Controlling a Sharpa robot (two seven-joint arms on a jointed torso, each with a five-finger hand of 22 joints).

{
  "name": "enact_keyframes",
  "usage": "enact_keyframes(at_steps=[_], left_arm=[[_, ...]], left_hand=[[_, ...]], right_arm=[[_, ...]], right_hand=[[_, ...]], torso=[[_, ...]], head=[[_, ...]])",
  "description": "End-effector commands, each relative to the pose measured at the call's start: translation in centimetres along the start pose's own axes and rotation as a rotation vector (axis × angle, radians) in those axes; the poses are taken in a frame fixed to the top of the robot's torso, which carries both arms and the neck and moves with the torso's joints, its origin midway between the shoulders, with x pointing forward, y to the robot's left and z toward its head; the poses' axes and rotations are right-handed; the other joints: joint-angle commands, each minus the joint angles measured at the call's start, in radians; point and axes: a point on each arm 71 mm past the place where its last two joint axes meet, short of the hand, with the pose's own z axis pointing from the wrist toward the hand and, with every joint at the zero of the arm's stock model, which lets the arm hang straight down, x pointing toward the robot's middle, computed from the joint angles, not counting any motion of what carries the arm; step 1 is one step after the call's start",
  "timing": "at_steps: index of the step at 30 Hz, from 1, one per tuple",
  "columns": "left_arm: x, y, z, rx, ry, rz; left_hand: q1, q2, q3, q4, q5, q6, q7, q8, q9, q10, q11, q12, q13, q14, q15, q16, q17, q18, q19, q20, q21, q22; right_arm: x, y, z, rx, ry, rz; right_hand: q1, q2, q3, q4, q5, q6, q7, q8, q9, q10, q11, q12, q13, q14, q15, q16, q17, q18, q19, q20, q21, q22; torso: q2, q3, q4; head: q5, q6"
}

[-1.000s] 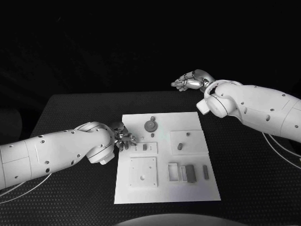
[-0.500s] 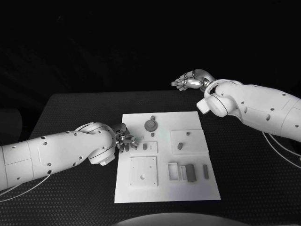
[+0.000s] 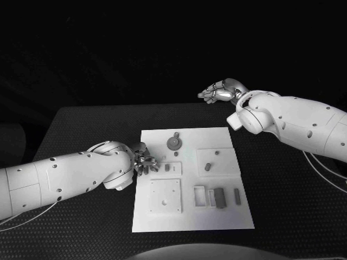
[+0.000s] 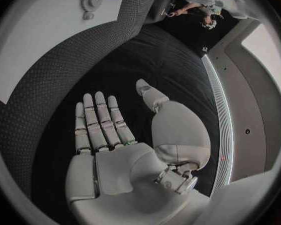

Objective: Assemble the parts on the task board

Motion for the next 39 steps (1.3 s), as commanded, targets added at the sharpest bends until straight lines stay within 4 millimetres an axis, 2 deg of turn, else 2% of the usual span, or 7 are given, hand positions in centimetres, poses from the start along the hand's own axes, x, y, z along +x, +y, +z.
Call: enact_keyframes(at_steps=[1, 19, 39], left_arm=[[0.11, -0.02, 0.09, -0.001, -0.002, 0.016], [0.38, -0.22, 0.05, 0.012, -0.013, 0.008], [0.06, 0.23, -0.39, 0.036, -0.056, -0.033]], left_hand=[[0.008, 0.003, 0.002, 0.006, 0.007, 0.049, -0.039, 0.008, 0.028, 0.001, -0.008, 0.010, 0.005, 0.009, -0.001, 0.009, 0.003, 0.004, 0.008, 0.000, 0.007, 0.020], [0.007, 0.005, 0.004, 0.006, 0.007, 0.048, -0.042, 0.018, 0.029, -0.001, -0.010, 0.020, 0.012, 0.010, -0.005, 0.016, 0.006, 0.004, 0.011, -0.004, 0.011, 0.022], [0.033, -0.003, 0.017, -0.016, 0.009, 0.044, -0.044, 0.032, 0.030, -0.006, -0.015, 0.032, 0.019, 0.012, -0.008, 0.023, 0.009, 0.002, 0.013, -0.008, 0.020, 0.023]], right_arm=[[0.13, 0.05, -0.02, -0.009, 0.012, 0.000], [0.27, 0.02, -0.06, -0.008, 0.016, 0.001], [0.30, -0.36, -0.14, -0.001, 0.016, 0.001]], right_hand=[[0.001, -0.006, 0.001, 0.004, 0.000, -0.006, 0.040, 0.004, -0.001, 0.007, 0.001, -0.005, 0.001, 0.000, 0.005, -0.005, -0.001, -0.012, 0.008, -0.002, -0.003, 0.001], [0.001, -0.006, 0.001, 0.005, 0.000, -0.007, 0.040, 0.004, -0.002, 0.009, 0.001, -0.008, 0.001, 0.000, 0.005, -0.005, -0.003, -0.012, 0.009, -0.002, -0.005, 0.002], [0.000, -0.006, 0.001, 0.005, 0.000, -0.007, 0.040, 0.005, -0.002, 0.010, 0.001, -0.010, 0.001, 0.000, 0.006, -0.005, -0.004, -0.011, 0.010, -0.002, -0.006, 0.003]], torso=[[0.000, 0.0000, -0.0003], [0.000, -0.0004, -0.0001], [0.000, -0.0003, 0.0010]], head=[[0.001, -0.001], [-0.002, -0.003], [-0.006, -0.004]])
